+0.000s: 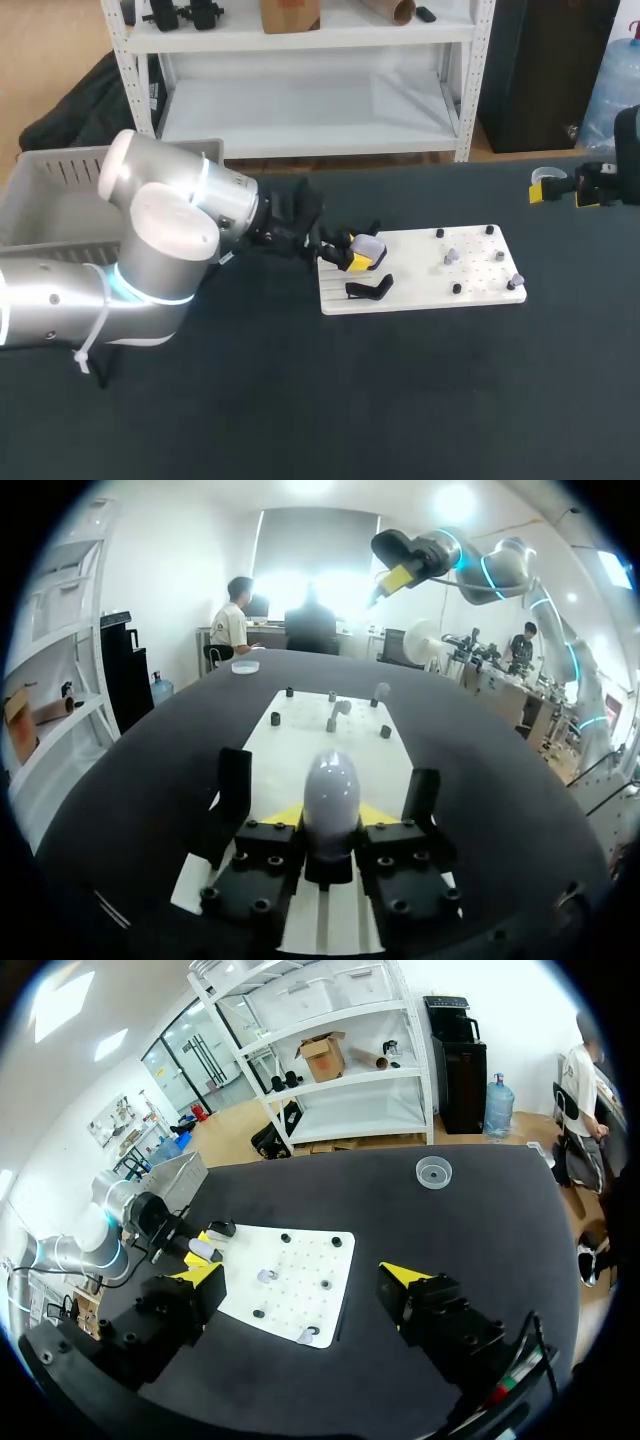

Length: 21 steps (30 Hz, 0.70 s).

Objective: Pick up each earbud case from the left stands, insert the matching earbuds, close the lid, and place the case in the box.

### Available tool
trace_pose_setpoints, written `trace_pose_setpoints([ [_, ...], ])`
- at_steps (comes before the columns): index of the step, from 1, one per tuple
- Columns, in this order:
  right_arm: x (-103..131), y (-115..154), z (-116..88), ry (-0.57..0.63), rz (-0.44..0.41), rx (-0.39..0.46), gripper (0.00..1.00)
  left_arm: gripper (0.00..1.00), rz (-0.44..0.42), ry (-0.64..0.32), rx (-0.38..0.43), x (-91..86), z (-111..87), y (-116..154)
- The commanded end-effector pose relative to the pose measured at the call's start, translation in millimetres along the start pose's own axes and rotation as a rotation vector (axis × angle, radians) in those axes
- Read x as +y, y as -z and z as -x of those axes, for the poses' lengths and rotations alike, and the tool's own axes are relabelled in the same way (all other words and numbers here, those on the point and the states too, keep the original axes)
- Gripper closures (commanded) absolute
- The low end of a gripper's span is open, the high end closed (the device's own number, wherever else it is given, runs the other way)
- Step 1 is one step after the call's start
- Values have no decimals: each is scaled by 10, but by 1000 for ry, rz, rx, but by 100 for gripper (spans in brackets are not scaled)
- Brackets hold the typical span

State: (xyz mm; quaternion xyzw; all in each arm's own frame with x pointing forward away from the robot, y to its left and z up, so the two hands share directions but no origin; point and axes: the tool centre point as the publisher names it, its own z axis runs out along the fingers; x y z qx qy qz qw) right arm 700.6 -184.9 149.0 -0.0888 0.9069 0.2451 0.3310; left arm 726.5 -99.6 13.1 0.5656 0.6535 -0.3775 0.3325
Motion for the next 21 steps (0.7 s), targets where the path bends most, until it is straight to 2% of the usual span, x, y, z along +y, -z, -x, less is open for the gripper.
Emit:
trace_pose_setpoints([
  [1, -2, 1, 2, 0, 0, 1, 0, 100, -5, -2, -2, 5, -2, 7],
  [5, -2, 1, 2, 0, 0, 1, 0, 100, -16, -3, -17, -19, 13, 46],
  [11, -2, 1, 2, 0, 0, 1, 0, 100, -20, -42, -51, -107, 157, 224],
  [15, -2, 1, 2, 0, 0, 1, 0, 100, 4, -59, -42, -62, 222, 341],
  [21, -2, 1, 2, 0, 0, 1, 0, 100, -44, -103, -72, -17, 393, 458],
])
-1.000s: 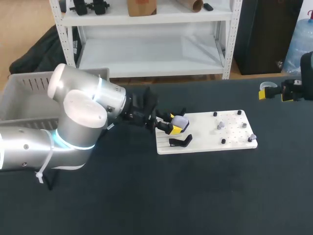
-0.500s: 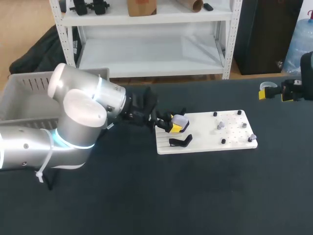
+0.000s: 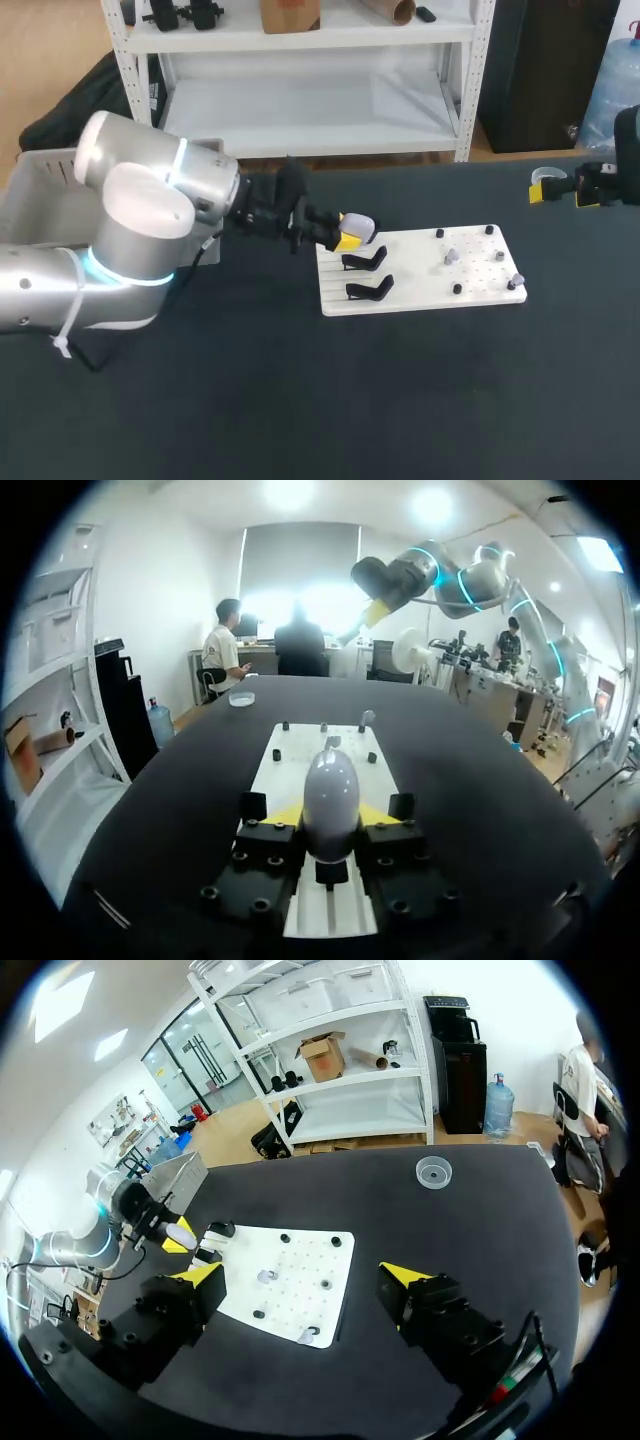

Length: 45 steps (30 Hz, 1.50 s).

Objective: Pick up each earbud case from the left stands, insert the matching earbuds, close the lid, and place the case in the box.

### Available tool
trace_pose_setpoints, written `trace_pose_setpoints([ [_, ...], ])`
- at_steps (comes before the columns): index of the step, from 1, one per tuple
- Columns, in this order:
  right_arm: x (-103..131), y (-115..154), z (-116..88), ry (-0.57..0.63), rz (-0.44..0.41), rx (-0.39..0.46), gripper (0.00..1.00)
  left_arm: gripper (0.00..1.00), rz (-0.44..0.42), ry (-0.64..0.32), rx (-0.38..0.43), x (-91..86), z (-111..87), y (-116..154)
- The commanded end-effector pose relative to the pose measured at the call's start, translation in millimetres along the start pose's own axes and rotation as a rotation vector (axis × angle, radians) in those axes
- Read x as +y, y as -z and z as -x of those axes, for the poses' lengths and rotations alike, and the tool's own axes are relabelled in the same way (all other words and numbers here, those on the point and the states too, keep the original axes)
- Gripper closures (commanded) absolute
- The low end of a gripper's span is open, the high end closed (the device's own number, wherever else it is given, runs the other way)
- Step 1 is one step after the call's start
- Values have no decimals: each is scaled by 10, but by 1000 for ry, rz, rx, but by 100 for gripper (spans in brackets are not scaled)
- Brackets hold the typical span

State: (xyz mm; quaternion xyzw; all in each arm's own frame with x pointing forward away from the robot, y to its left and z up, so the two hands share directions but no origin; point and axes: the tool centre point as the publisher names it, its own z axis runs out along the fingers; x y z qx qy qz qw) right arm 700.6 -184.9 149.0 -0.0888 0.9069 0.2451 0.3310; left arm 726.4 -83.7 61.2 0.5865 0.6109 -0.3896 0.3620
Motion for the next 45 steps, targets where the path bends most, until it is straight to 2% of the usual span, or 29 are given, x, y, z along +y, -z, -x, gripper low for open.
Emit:
trace_pose_setpoints([
  [1, -2, 1, 2, 0, 0, 1, 0, 100, -22, -23, -10, 35, 78, 82],
  [4, -2, 1, 2, 0, 0, 1, 0, 100, -14, -43, -7, 45, 124, 75],
  [6, -2, 1, 2, 0, 0, 1, 0, 100, 27, -40, 0, 59, 157, 64],
  [13, 646, -246, -73, 107, -5, 67, 0, 100, 73, -61, 14, 99, 315, -42],
  [19, 987, -446, -153, 142, 39, 99, 0, 100, 73, -101, 19, 90, 478, -143],
  [25, 1115, -605, -232, 150, 92, 122, 0, 100, 65, -129, 10, 82, 592, -164],
  [32, 1235, -761, -252, 170, 113, 156, 0, 100, 39, -166, -6, 2, 709, -237],
  [45, 1285, -858, -186, 189, 122, 173, 0, 100, 2, -186, -8, -123, 692, -328],
])
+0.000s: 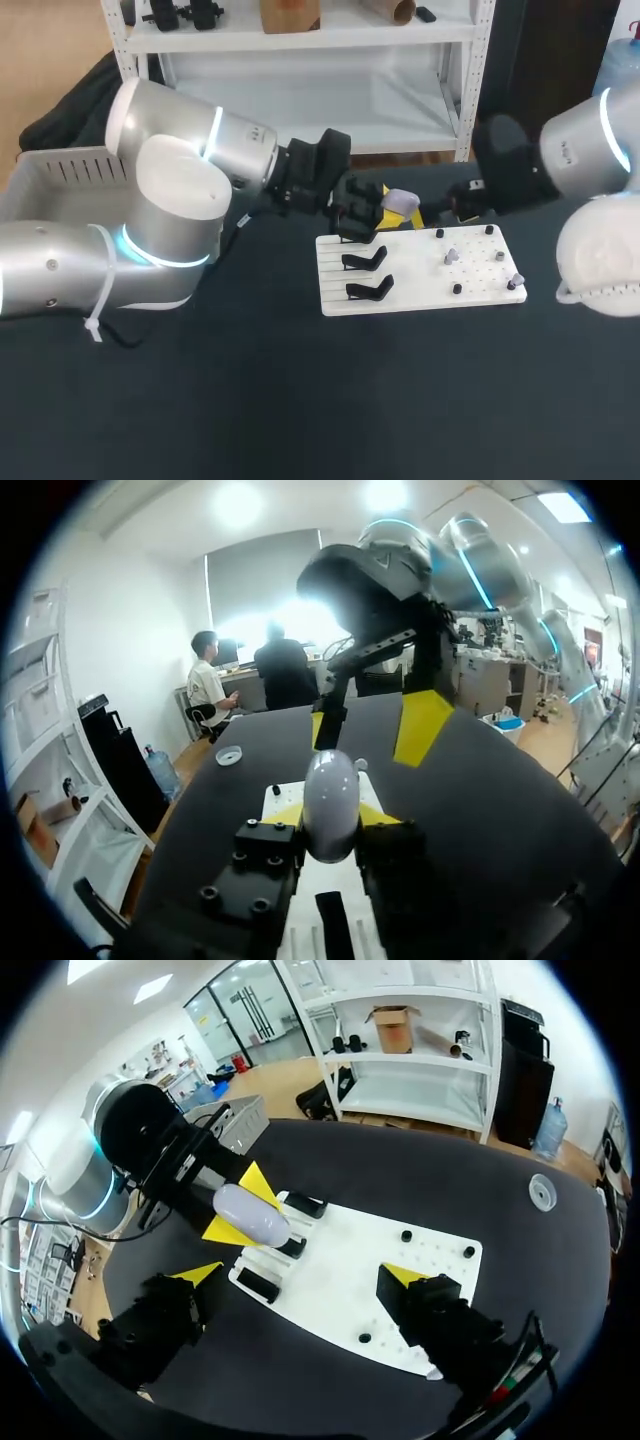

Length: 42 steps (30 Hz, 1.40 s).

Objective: Pick up each earbud case from the left stands, insert the matching earbuds, close the lid, and place the case in the box.

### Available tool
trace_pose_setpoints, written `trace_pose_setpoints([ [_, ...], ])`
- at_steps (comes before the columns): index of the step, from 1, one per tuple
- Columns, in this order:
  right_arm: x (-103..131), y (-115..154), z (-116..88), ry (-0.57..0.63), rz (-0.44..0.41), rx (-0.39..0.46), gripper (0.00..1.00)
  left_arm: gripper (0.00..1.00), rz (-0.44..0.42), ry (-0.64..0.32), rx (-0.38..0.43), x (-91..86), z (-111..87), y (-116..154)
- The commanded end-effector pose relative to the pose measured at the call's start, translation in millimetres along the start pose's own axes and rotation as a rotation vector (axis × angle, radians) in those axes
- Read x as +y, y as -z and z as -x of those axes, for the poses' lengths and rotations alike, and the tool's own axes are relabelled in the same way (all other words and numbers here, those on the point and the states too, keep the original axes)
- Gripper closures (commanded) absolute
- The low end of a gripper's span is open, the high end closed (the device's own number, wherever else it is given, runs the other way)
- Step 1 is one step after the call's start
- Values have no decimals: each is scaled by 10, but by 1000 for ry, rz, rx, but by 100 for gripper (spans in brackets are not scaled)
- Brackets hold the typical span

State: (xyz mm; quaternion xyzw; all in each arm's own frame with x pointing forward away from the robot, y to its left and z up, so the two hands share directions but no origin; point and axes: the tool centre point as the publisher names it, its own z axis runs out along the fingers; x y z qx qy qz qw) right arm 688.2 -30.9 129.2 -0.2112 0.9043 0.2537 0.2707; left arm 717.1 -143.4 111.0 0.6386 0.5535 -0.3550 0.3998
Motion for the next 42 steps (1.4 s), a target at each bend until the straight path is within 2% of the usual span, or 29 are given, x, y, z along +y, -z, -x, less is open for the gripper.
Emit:
trace_pose_setpoints([
  [1, -17, -16, 44, 3, 14, 6, 0, 100, -3, 0, -3, -7, -11, -5],
  [16, -49, -9, 70, -3, 4, 3, 0, 100, -37, -30, -22, -135, 47, -16],
  [26, -80, 145, 144, 11, -34, -24, 0, 100, -52, -25, -28, -228, -3, -19],
  [29, -90, 197, 104, 74, -125, 14, 0, 100, -28, -1, -47, -230, -73, 50],
  [32, -105, 249, 44, 105, -201, 38, 0, 100, 5, 24, -102, -205, -138, 159],
  [33, -121, 265, 15, 155, -216, 40, 0, 100, 13, 32, -121, -199, -156, 198],
  [34, -133, 295, -15, 149, -266, 55, 0, 100, 21, 44, -145, -191, -171, 236],
  [35, -158, 312, -55, 150, -264, 94, 0, 100, 28, 49, -168, -181, -181, 278],
  [37, -211, 373, -134, 126, -270, 112, 0, 100, 37, 52, -194, -168, -183, 352],
  [39, -260, 423, -205, 129, -333, 152, 0, 100, 57, 43, -207, -167, -166, 424],
  [42, -308, 500, -307, 109, -343, 160, 0, 100, 74, 46, -227, -165, -113, 523],
])
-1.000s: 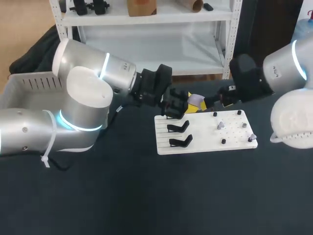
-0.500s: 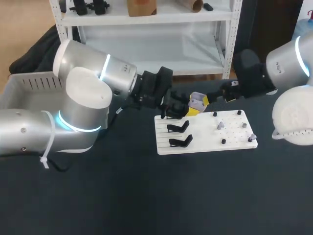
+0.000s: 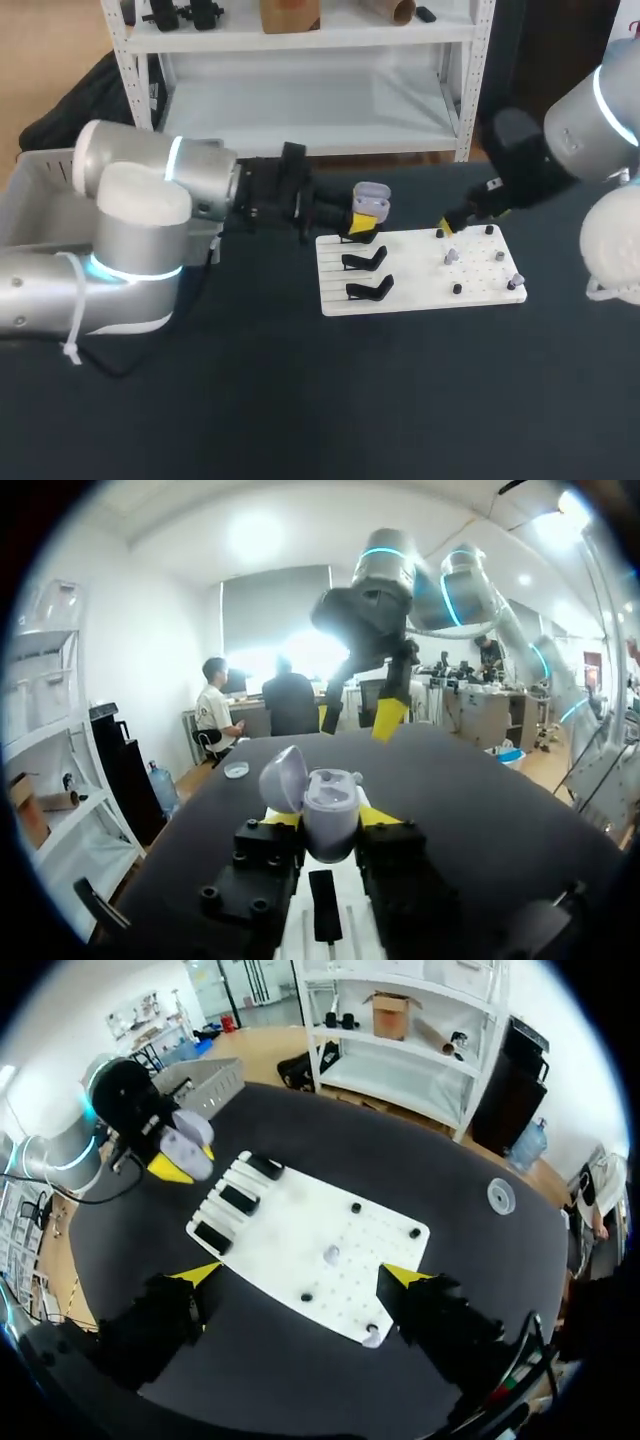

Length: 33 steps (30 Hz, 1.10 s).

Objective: Pick up each earbud case from the left stands, insert the matching earbuds, close the lid, and place the case in the box.

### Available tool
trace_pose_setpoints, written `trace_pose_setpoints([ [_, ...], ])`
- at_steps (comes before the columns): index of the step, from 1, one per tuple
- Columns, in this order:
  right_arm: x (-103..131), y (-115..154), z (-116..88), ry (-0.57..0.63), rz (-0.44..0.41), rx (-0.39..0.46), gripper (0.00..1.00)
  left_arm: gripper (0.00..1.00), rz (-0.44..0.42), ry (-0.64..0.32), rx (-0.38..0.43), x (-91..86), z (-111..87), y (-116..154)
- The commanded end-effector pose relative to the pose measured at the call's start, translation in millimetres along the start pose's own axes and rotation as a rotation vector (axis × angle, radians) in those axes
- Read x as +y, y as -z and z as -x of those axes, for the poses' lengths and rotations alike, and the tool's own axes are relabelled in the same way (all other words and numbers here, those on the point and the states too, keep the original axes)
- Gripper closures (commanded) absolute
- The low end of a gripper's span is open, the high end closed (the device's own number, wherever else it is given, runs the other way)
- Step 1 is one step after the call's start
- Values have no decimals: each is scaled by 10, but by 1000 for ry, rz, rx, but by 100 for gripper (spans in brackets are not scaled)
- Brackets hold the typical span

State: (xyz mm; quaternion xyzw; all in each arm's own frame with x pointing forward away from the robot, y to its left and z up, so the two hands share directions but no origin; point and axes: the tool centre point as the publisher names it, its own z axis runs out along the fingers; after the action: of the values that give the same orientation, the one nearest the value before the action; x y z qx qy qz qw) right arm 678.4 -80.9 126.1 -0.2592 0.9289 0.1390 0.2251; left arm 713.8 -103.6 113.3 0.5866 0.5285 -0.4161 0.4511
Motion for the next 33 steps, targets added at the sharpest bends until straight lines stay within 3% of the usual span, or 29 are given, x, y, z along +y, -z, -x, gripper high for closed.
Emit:
trace_pose_setpoints([
  [1, 4, 191, -161, -23, -173, 21, 0, 100, 47, 13, -52, -102, 77, 174],
  [8, -50, 139, -410, -71, -227, 136, 0, 100, 92, 57, -61, -86, 133, 295],
  [13, -88, 140, -564, -99, -223, 153, 0, 100, 110, 76, -75, -74, 131, 355],
  [25, -183, 80, -891, -114, -328, 225, 0, 100, 94, 92, -70, -72, 289, 406],
  [33, -183, 80, -891, -114, -328, 225, 0, 100, 86, 65, -58, -112, 403, 404],
])
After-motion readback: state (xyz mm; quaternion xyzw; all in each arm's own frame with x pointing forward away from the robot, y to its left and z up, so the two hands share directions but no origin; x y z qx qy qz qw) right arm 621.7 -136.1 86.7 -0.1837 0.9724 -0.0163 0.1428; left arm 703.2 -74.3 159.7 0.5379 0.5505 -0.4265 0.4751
